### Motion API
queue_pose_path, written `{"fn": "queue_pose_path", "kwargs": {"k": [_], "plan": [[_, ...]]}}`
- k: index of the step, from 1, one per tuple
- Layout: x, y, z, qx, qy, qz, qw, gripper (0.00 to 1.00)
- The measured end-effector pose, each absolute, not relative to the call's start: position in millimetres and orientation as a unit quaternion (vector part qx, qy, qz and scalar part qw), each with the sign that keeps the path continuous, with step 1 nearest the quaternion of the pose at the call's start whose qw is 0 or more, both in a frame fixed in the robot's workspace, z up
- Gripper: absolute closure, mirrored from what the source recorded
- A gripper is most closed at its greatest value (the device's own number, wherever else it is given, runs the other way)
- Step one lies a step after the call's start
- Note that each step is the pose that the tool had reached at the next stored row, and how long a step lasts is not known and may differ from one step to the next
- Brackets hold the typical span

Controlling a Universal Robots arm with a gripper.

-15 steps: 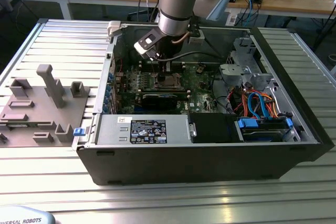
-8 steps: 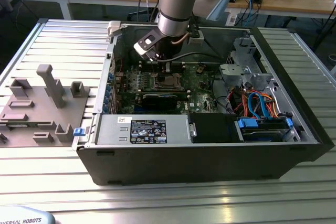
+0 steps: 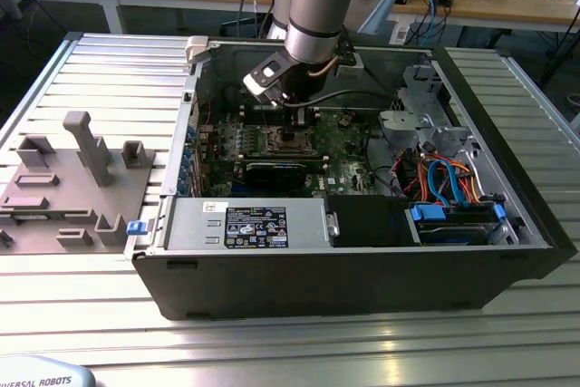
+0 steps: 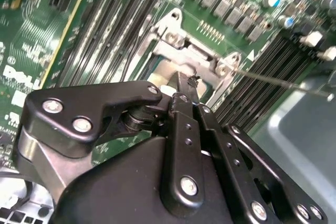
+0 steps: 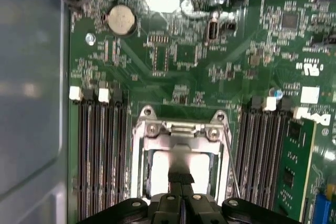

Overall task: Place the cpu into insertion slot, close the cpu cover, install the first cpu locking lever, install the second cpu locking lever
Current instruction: 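Close the cpu cover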

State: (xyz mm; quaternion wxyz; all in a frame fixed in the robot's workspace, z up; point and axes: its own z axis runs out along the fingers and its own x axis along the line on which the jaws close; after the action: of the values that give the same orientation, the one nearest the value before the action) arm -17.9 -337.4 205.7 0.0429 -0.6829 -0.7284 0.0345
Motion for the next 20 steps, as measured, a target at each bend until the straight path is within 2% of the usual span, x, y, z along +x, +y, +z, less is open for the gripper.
{"fn": "queue_pose_path", "kwargs": {"k": [20], "plan": [[-8,-337,227,-0.683,-0.728,0.036,0.044,0.89]]}}
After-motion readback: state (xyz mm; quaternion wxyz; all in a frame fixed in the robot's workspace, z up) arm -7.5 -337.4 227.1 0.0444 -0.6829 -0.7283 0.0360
